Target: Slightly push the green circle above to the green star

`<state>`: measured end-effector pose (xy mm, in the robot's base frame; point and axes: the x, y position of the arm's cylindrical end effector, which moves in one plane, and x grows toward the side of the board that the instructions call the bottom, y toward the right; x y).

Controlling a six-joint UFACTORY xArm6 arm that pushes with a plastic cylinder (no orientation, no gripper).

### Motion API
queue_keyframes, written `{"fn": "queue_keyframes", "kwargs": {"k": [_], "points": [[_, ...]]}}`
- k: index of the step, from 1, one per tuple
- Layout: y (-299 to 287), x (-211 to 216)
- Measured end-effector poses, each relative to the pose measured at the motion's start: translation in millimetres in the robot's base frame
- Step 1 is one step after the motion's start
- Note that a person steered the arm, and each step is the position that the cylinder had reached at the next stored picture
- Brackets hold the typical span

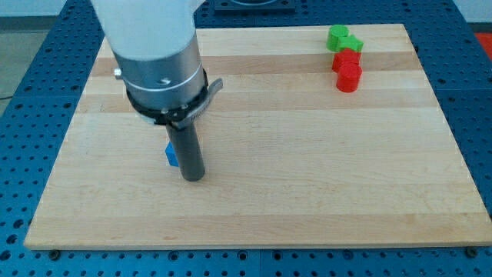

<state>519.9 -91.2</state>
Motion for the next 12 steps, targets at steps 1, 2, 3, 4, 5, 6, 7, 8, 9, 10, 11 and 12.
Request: {"fn": "queue_keyframes", "kwargs": {"k": [1,2,3,4,5,6,7,8,9,10,11,12], "points": [[-6.1,-10.1],[-3.1,-10.1],[7.0,-10.1],[44.9,-33.7],[55.3,-87.0],[54.6,-100.3],[63.3,-100.3],[66.9,-100.3],[74.8,-103.7],[115.1,-117.4],[159.7,-136.7],[169.1,-148.2]]}}
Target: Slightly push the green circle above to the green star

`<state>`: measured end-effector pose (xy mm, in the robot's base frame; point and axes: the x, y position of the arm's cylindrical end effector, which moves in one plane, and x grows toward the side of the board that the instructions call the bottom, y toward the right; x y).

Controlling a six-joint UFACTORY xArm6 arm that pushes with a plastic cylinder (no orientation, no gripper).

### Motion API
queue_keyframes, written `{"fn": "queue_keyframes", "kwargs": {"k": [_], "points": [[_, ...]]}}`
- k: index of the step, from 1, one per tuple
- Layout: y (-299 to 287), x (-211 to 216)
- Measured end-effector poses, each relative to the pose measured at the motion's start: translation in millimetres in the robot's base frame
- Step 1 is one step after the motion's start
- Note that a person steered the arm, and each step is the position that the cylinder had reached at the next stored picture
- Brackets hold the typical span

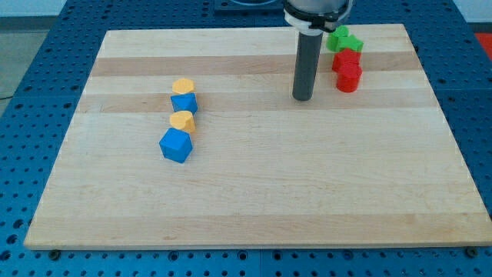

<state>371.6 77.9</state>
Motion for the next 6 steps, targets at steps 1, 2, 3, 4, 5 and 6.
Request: {"fn": "queue_keyframes", "kwargs": {"k": [1,2,3,4,5,6], "points": [[1.2,-40.6],[27.8,-106.5],[31.6,-148.3],[32.4,-151.0],[30.1,-149.2],[30.0,-138.0]]}}
